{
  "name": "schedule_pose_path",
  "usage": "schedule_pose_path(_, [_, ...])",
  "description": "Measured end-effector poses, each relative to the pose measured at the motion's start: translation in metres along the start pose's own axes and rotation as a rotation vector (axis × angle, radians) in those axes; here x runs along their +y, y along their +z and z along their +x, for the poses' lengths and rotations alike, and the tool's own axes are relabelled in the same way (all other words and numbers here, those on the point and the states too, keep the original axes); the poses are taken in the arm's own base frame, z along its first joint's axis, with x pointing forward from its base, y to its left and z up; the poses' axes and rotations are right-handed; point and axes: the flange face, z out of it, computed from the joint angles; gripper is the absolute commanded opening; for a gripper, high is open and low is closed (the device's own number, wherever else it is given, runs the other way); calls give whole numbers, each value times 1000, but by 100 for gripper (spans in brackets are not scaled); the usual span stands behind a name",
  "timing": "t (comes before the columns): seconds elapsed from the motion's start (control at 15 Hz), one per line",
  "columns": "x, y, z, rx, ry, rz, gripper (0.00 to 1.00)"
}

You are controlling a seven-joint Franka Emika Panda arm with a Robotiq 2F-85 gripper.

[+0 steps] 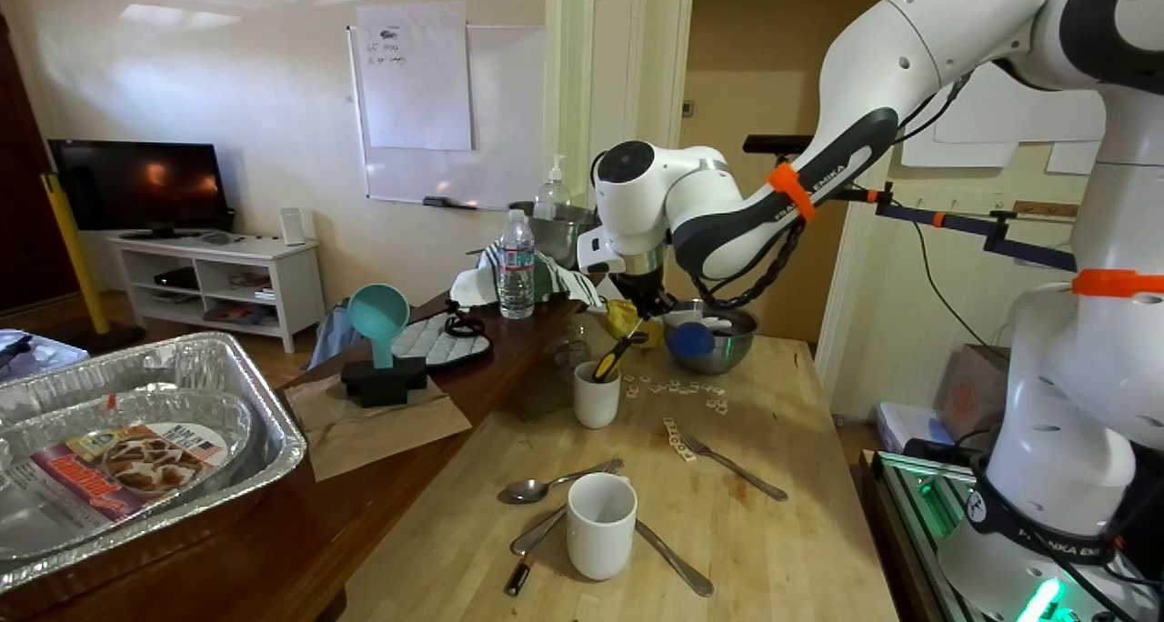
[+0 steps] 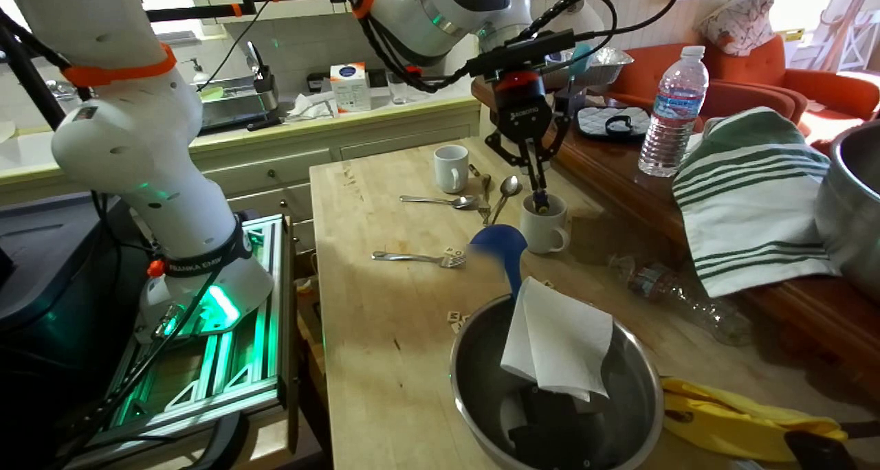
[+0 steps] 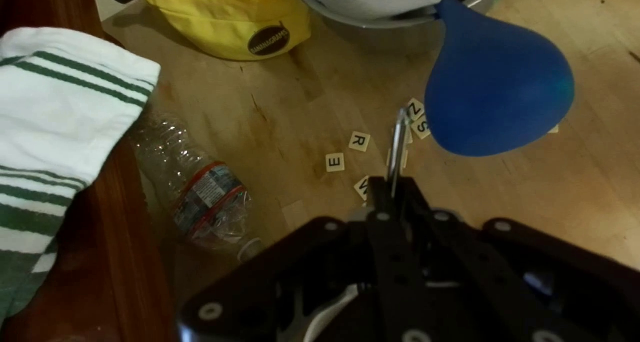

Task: Put the screwdriver inside the white mug to the right

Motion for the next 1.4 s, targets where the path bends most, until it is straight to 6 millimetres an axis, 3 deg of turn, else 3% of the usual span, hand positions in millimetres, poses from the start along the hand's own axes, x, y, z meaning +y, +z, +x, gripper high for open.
schedule_pose_path(0.73, [5, 18, 29, -48, -71, -17, 2])
schedule_pose_path(1.4, [0, 11, 51, -120, -154, -44, 2])
